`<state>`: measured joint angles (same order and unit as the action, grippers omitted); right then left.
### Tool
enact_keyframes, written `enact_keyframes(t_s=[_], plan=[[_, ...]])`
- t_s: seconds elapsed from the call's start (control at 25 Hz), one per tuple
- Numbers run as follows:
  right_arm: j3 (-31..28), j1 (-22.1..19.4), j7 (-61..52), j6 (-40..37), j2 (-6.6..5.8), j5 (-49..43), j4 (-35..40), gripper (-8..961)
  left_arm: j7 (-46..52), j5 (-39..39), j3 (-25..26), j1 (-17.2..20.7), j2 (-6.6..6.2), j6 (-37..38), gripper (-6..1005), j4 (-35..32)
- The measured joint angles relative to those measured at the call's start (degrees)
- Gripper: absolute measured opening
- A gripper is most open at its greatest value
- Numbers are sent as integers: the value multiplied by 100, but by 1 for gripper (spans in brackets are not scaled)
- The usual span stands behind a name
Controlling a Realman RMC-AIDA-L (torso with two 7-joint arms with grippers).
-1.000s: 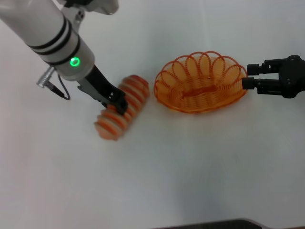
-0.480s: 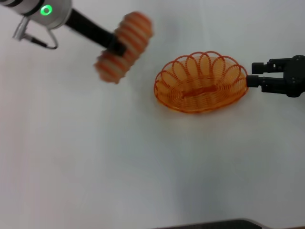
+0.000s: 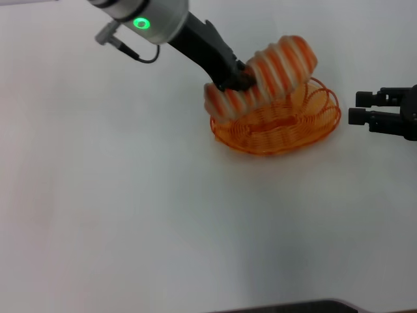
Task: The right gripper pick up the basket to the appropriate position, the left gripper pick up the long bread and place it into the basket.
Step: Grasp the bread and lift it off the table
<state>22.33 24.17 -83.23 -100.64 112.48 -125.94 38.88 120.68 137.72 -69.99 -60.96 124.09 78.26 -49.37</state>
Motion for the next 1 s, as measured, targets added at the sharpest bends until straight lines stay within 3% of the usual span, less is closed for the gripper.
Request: enact_keyframes(t_s=[0.2, 0.4, 0.8, 1.0], plan=[[-6, 0, 37, -14, 23, 0, -8, 514, -60, -24, -492, -162, 14, -415, 206, 310], [-9, 46, 59, 15, 36, 0, -22, 514, -26, -28, -665, -223, 20, -593, 222, 503], [22, 125, 43, 29, 34, -1, -22, 514, -204, -478, -363, 41, -11, -592, 650, 445], [41, 141, 31, 36, 26, -1, -21, 514, -891, -1333, 758, 751, -32, -268, 785, 464]])
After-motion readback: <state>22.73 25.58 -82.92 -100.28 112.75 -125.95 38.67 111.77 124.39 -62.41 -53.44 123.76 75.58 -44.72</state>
